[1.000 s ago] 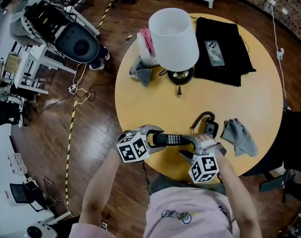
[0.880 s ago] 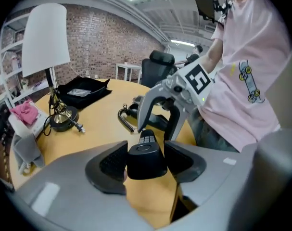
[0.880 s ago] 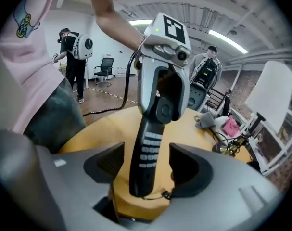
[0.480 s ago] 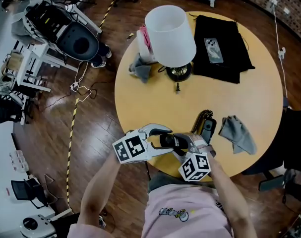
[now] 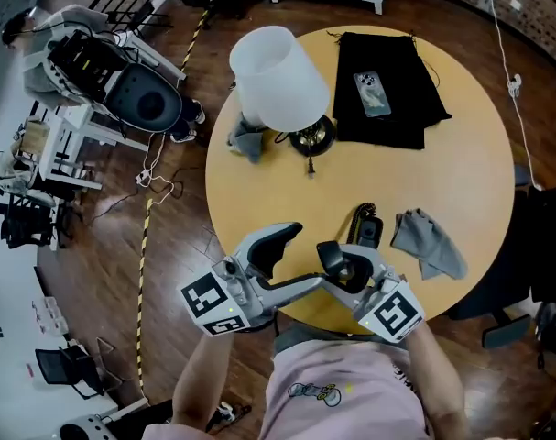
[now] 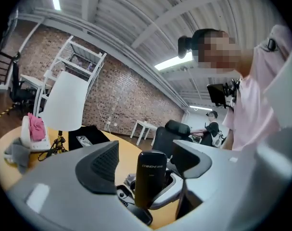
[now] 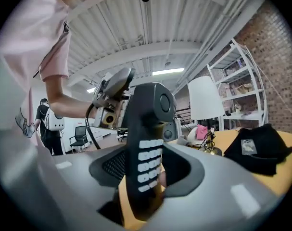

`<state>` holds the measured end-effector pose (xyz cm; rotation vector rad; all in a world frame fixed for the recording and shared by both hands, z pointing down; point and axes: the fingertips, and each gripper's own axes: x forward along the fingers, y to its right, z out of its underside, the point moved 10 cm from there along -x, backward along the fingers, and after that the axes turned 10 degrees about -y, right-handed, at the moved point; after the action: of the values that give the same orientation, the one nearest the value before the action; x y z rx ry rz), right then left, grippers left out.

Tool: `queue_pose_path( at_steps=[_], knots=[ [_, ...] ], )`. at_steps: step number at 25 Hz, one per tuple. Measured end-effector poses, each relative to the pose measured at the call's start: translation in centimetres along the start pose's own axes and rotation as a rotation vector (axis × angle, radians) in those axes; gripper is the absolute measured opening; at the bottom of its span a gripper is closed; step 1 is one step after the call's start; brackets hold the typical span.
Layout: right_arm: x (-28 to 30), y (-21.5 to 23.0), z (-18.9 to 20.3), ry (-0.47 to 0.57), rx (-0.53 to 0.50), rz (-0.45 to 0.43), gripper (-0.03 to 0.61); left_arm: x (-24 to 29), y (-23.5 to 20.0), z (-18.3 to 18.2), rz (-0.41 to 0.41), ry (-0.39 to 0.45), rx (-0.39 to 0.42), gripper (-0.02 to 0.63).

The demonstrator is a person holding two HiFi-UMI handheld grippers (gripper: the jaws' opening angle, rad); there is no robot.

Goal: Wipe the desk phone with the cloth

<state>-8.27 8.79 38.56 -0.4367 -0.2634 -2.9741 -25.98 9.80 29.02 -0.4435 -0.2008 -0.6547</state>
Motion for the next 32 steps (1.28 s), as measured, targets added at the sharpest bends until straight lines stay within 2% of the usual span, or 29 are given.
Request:
queue_pose_path(
  at_steps=[3, 6, 7, 8, 11, 14, 17, 19, 21, 23, 24, 26, 27, 29, 32],
  knots=[
    [-0.9, -0.4, 0.1, -0.004, 0.018, 0.004, 0.202, 2.9, 2.6, 0.6, -0.08, -0.027, 0.017, 0.364],
    [-1.2, -1.2, 0.4, -0.02, 0.021, 0.0, 0.202, 5.7, 3.7, 1.5, -0.201, -0.052, 0.019, 0.36],
    [-1.3, -1.3, 0.5, -0.021, 0.038, -0.002, 0.199, 6.4, 4.0, 1.6, -0.23, -0.062, 0.027, 0.322],
    [-1.4, -1.2, 0.7, -0.016, 0.061, -0.003, 0.198, 7.0, 4.4, 1.7, -0.248, -0.076, 0.044, 0.255],
    [-2.0, -0.9, 1.6, 0.02, 0.123, -0.011, 0.192, 8.4, 5.2, 1.9, -0.265, -0.128, 0.063, 0.241],
    [-3.5, -0.8, 3.1, 0.041, 0.17, -0.016, 0.192, 8.4, 4.9, 2.2, -0.288, -0.153, -0.021, 0.238],
    [-5.6, -0.6, 5.1, 0.043, 0.233, -0.028, 0.195, 7.5, 3.8, 2.7, -0.334, -0.14, -0.134, 0.235],
    [-7.1, -0.5, 5.9, 0.046, 0.267, -0.029, 0.196, 7.2, 2.9, 3.1, -0.281, -0.167, -0.237, 0.235],
    [-8.9, -0.4, 6.9, 0.038, 0.285, -0.018, 0.198, 7.8, 2.0, 4.3, -0.167, -0.311, -0.343, 0.23],
    [-10.5, 0.0, 8.4, 0.033, 0.32, 0.022, 0.194, 8.8, 0.9, 5.9, -0.111, -0.462, -0.438, 0.225],
    [-11.1, 0.3, 8.9, 0.026, 0.327, 0.038, 0.189, 9.2, 0.4, 6.5, -0.107, -0.502, -0.469, 0.225],
    [-11.6, 0.6, 9.0, 0.006, 0.326, 0.056, 0.184, 9.4, -0.6, 7.0, -0.114, -0.526, -0.502, 0.225],
    [-11.8, 0.7, 8.9, 0.001, 0.327, 0.064, 0.184, 9.5, -1.1, 6.9, -0.122, -0.547, -0.506, 0.224],
    [-12.4, 1.0, 9.4, 0.001, 0.335, 0.092, 0.184, 9.7, -1.7, 6.6, -0.141, -0.67, -0.466, 0.224],
    [-13.0, 1.3, 10.2, -0.035, 0.351, 0.131, 0.184, 10.3, -2.0, 5.5, -0.143, -0.901, -0.323, 0.224]
  ],
)
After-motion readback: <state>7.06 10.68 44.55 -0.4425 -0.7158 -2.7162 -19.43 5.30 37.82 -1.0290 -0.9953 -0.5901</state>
